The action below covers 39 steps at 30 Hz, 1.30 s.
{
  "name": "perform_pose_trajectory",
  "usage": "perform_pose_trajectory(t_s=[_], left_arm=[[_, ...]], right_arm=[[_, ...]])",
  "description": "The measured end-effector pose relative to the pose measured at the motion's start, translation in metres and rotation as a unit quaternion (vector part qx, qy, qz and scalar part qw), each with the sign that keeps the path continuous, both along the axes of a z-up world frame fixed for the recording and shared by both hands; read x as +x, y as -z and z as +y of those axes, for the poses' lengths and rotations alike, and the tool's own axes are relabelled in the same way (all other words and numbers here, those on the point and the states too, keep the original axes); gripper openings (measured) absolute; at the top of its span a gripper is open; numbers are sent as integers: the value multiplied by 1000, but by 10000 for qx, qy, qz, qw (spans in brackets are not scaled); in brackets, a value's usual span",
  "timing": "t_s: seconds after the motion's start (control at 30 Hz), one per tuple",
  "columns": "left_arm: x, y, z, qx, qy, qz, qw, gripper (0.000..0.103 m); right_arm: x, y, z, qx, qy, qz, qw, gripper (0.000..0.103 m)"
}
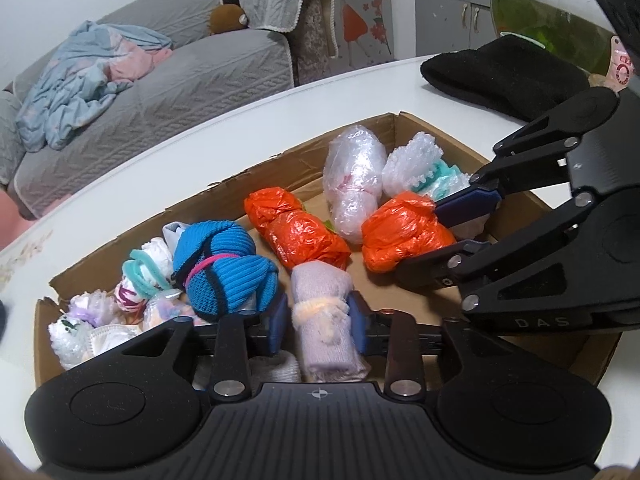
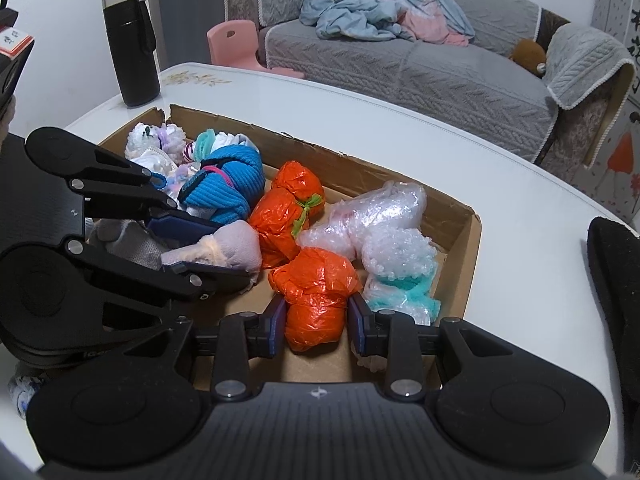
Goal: Organize objects
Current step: 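Carry both held bundles into the tray and open both grippers, then move both tools back to the grey sock and white print bundles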
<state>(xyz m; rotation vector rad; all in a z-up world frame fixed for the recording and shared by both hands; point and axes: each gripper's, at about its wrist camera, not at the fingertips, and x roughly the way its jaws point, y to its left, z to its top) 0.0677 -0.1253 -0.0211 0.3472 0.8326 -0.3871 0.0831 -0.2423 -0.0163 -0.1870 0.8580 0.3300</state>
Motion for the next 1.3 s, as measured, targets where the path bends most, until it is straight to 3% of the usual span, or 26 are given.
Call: perform_pose_trajectory(t_s=[0.1,0.2,0.37,0.57,0.77,1.03,1.13,1.3], left_arm=[[3,-2,3,-60,-13,180,9998,52],[6,-4,5,-11,194,395,9990,67],[0,-5,-1,323,677,552,9957,87],[-12,-10,-6,548,899,438,9935,88],[-20,-27,8,370,766,343,9958,88],[-37,-49,28,86,645,176,9977,89],[-52,-56,40,8,578,46,9983,98],[-76,-64,59,-127,444,-65,9989,98]], right_arm=[[0,-2,-3,52,-15,102,9999,30],[1,-6,-6,70,-195,234,9995,34],[-3,-12,-4,-102,-578,433,9973,50],[-6,-18,5,-310,-685,472,9961,57],[-16,-29,5,-347,-651,316,9968,70],[-36,-42,9,-304,-650,135,9973,71],[-48,-47,11,-222,-651,48,9976,76],[-65,-50,15,-157,-587,-52,9981,78]])
